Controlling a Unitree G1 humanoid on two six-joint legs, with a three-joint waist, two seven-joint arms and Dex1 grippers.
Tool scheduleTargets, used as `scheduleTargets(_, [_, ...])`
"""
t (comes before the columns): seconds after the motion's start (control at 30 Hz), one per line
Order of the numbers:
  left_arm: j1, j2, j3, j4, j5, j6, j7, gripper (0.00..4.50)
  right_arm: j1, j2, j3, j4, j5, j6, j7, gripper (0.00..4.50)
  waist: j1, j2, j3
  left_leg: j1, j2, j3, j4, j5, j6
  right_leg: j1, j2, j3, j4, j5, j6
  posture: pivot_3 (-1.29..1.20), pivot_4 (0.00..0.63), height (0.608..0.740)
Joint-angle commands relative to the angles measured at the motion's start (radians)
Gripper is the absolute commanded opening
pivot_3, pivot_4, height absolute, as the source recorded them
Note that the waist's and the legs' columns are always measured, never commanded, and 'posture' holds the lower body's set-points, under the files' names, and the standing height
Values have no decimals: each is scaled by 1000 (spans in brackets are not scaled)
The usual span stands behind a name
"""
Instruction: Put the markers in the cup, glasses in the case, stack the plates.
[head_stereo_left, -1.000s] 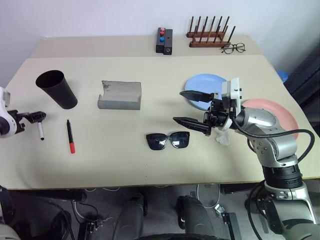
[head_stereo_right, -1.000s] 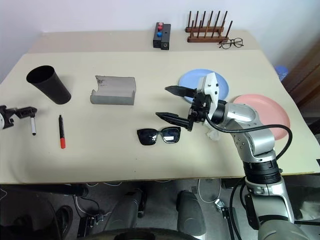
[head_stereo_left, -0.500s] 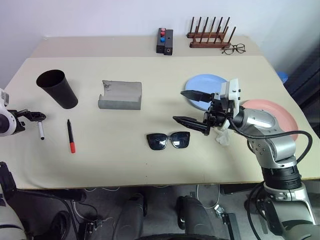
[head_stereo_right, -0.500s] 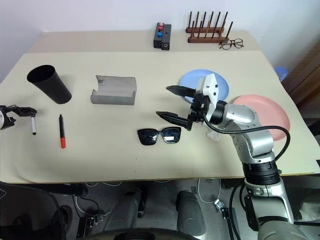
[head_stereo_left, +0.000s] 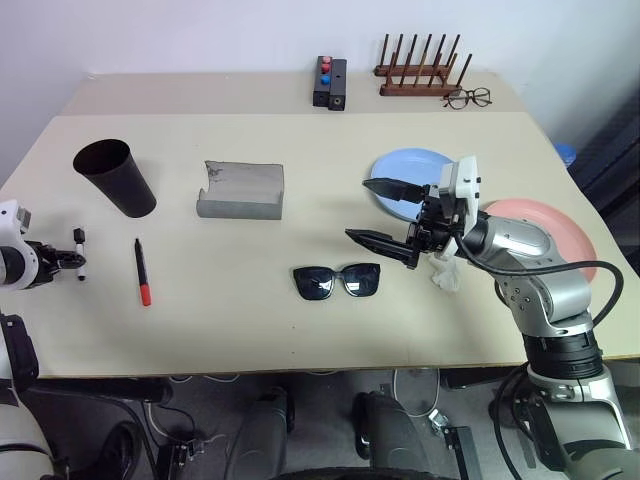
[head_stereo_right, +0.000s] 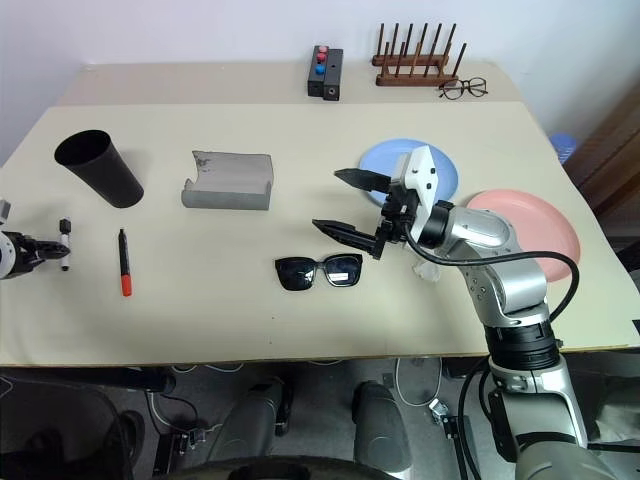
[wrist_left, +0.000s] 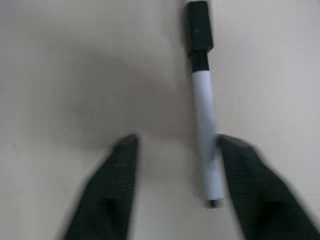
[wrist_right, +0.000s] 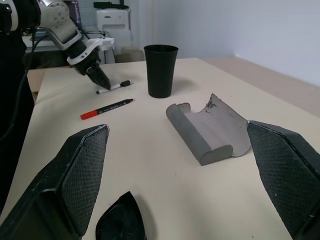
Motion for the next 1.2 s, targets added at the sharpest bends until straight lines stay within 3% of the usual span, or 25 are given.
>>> scheduleTargets(0.03, [3,-15,9,24,10,-10,-11,241,-29,0,-8,-60,17,9,-12,4500,1,0,0,0,0,0,0,0,0,0,0,0,0,0,0,0,150,740])
scheduleTargets(0.07, [3,-15,10,26,12,-14,-10,59,-30,0,-8,-61,17,11,-13,4500,1,0,0,0,0,0,0,0,0,0,0,0,0,0,0,0,150,740])
scheduleTargets(0.3, [17,15,23,8,16,-38,-26,59,-32,0,-3,-51,12,13,-8,4500,0,0,0,1,0,0,0,0,0,1,0,0,0,0,0,0,150,740])
scheduleTargets(0.5, [58,102,97,-73,-4,-92,-4,59,-24,-2,-2,-27,-1,-13,9,4500,-4,-3,0,1,0,0,0,0,0,0,0,0,1,0,0,0,150,740])
scheduleTargets(0.63, [204,117,241,-229,-84,-322,-34,59,-27,-1,-2,-8,-4,-25,22,4500,-7,-3,0,1,1,1,-1,0,0,-1,-1,1,0,0,0,0,150,740])
scheduleTargets(0.73, [269,78,396,-306,-158,-538,5,59,-40,3,3,18,-13,-41,32,4500,-1,-4,-1,1,2,0,-1,0,-1,-1,-2,1,0,0,-1,0,150,740])
scheduleTargets(0.9, [205,-18,582,-378,-304,-766,44,59,-58,4,9,56,-16,-51,55,4500,8,-5,-2,0,1,0,-1,0,-2,0,-4,1,-2,0,-2,0,150,740])
scheduleTargets(1.2, [44,-186,466,-341,-293,-976,5,59,-87,33,11,118,-53,-118,45,4500,13,-5,-2,0,-1,2,4,1,-1,2,-1,0,0,3,2,0,150,740])
